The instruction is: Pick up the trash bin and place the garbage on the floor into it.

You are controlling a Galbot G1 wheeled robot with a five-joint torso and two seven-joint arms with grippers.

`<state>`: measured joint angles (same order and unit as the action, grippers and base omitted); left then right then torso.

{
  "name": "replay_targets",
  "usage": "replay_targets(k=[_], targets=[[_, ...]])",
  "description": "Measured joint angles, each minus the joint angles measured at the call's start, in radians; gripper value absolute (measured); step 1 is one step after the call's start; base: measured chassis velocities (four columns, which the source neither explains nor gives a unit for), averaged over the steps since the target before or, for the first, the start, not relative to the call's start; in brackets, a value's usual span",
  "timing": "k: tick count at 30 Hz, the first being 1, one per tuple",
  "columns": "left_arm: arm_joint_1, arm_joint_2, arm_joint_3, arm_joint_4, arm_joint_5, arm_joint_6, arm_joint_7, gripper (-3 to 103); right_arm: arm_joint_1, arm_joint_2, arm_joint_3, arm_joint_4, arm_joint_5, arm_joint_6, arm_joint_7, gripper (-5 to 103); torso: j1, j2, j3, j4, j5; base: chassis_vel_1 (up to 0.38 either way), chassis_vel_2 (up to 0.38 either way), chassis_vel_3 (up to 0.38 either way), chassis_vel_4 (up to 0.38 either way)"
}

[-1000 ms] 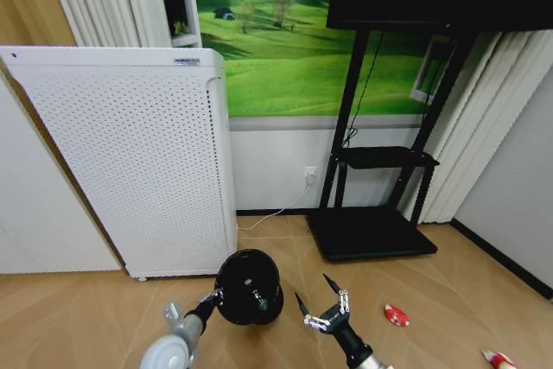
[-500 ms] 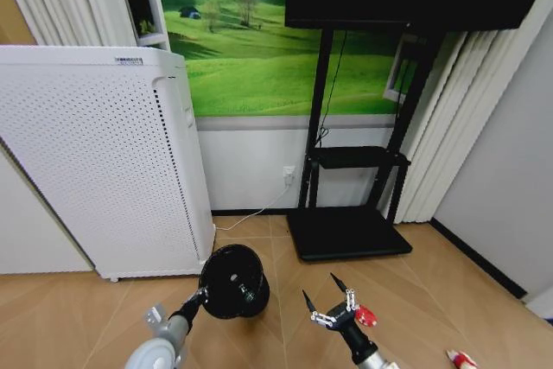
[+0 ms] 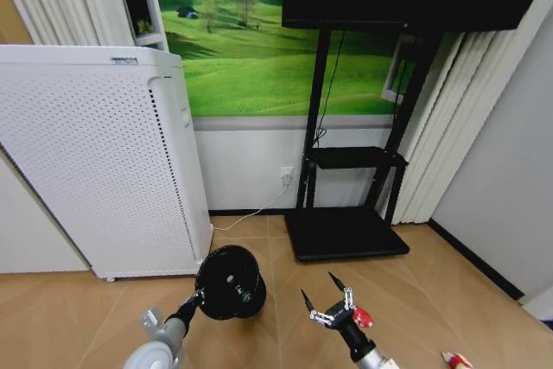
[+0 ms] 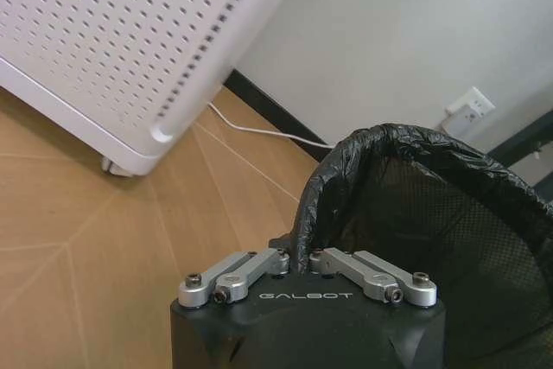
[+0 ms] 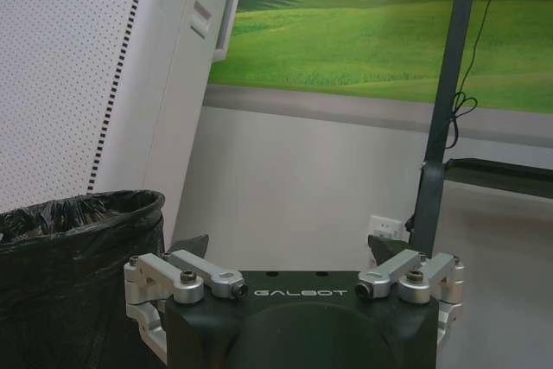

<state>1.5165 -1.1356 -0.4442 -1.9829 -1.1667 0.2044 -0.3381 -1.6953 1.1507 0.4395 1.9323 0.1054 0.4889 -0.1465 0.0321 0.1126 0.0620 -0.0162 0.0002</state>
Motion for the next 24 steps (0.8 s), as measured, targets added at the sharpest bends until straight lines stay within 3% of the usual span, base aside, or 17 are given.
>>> replay_targets(k=[6,10,13,19,24], targets=[[0.010,-0.014,-0.024,0.000,-0.005,-0.001,0.000,3,0.016,-0.014,0.004,-0.020,-0.046,-0.015,0.028,100,0.000,0.000,0.000,0.0000,0.0002,-0.181,-0.177,0.183,0.161],[0.033,-0.037,-0.057,-0.009,-0.008,-0.002,-0.003,3,0.040,-0.018,-0.002,-0.066,-0.062,-0.080,0.064,100,0.000,0.000,0.000,0.0002,0.0000,-0.047,-0.043,0.050,0.023],[0.073,-0.062,-0.107,-0.032,-0.014,-0.006,-0.010,3,0.118,-0.057,-0.002,-0.182,-0.053,-0.169,0.011,100,0.000,0.000,0.000,0.0004,-0.0002,0.054,0.034,-0.044,-0.021],[0.087,-0.066,-0.146,-0.036,-0.034,-0.017,-0.034,3,0.184,-0.090,-0.007,-0.332,-0.043,-0.182,-0.025,100,0.000,0.000,0.000,0.0006,-0.0002,0.050,0.034,-0.025,-0.018],[0.086,-0.077,-0.174,-0.032,-0.081,-0.017,-0.093,3,0.206,-0.086,-0.012,-0.437,-0.043,-0.235,-0.034,100,0.000,0.000,0.000,-0.0002,-0.0004,0.000,0.000,0.000,0.000]])
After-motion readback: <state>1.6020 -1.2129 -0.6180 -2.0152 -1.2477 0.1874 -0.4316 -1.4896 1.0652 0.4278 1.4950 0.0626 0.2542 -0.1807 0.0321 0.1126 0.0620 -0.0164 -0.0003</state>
